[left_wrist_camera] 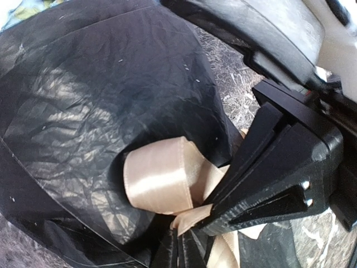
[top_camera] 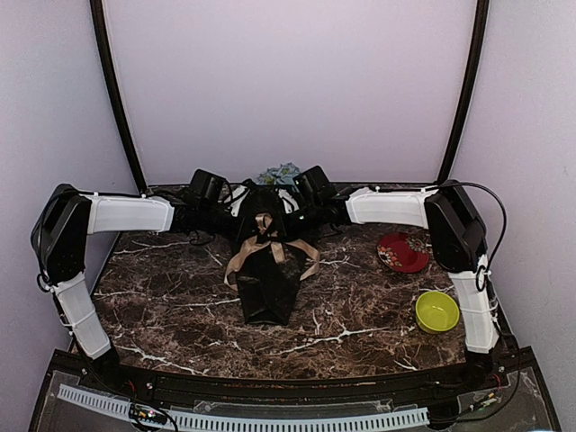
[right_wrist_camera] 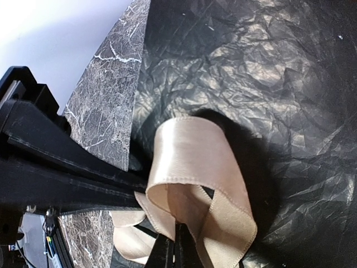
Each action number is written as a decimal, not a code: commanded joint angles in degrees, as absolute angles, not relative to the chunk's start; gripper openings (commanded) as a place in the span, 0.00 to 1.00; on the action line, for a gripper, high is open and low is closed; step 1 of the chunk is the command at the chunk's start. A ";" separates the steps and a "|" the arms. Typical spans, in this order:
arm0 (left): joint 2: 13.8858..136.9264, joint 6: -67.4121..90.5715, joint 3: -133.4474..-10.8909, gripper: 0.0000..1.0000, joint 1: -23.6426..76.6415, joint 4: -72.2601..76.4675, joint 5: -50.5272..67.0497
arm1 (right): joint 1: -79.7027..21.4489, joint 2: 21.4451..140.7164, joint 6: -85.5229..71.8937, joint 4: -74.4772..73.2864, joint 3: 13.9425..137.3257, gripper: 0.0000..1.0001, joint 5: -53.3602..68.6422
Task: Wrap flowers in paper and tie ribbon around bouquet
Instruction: Cross the ribbon over the folded bouquet.
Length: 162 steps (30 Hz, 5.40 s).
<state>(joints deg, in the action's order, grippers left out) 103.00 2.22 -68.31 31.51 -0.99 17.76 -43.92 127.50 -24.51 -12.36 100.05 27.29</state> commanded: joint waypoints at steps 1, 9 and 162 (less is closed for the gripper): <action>101.74 1.41 -69.44 0.09 31.60 -2.40 18.86 | -43.86 129.15 -24.50 -12.02 101.45 0.00 27.02; 99.73 -0.26 -71.84 0.29 31.60 -4.84 21.67 | -43.77 131.04 -24.78 -12.09 102.96 0.00 27.76; 107.84 -43.02 -61.69 0.07 39.85 3.25 3.15 | -39.25 131.52 -29.28 -12.22 101.60 0.00 28.05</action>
